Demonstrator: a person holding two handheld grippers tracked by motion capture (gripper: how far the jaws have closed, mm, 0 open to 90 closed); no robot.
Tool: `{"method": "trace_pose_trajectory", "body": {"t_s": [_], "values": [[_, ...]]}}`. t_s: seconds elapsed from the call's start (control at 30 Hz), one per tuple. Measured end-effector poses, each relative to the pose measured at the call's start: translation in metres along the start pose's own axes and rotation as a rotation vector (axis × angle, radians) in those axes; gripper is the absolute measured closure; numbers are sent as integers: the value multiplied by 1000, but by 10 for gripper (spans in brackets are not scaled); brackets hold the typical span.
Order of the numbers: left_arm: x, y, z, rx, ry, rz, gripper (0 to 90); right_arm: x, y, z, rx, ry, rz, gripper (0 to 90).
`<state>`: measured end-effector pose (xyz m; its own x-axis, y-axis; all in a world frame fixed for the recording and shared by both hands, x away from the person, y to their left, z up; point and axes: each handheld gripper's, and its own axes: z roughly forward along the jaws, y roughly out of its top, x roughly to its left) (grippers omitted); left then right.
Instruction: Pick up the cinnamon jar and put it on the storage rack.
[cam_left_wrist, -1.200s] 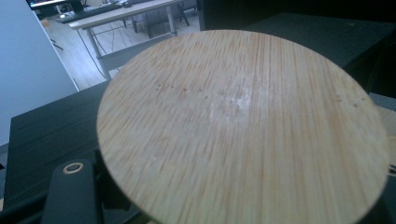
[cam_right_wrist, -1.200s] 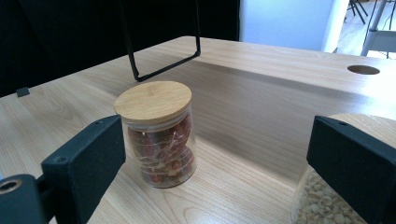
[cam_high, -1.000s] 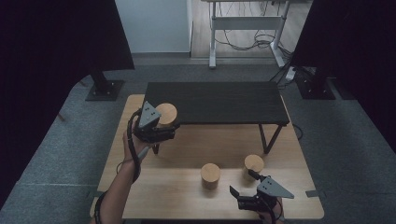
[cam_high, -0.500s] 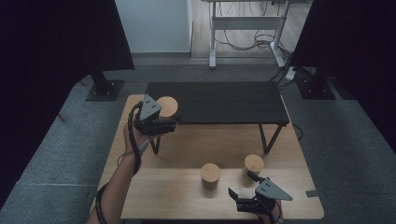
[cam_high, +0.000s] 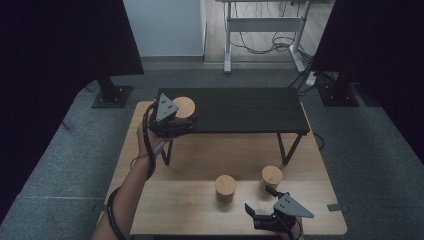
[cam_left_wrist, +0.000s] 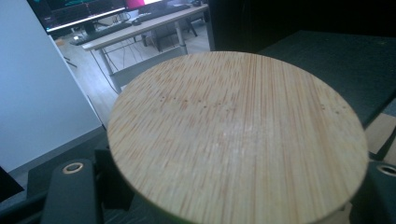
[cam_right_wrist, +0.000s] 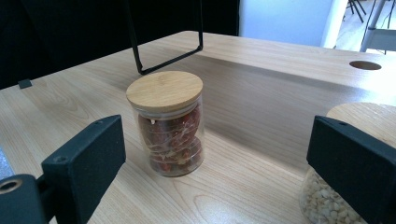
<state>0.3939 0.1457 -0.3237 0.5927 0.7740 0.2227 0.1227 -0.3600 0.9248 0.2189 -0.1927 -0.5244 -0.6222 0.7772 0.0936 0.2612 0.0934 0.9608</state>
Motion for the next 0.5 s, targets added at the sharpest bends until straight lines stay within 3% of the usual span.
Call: {"method": "trace_pose_trajectory", "body": {"t_s": [0.5], "values": [[21, -7, 29, 23, 59, -51, 254, -1, -1, -2, 2, -8, 2, 39]]}}
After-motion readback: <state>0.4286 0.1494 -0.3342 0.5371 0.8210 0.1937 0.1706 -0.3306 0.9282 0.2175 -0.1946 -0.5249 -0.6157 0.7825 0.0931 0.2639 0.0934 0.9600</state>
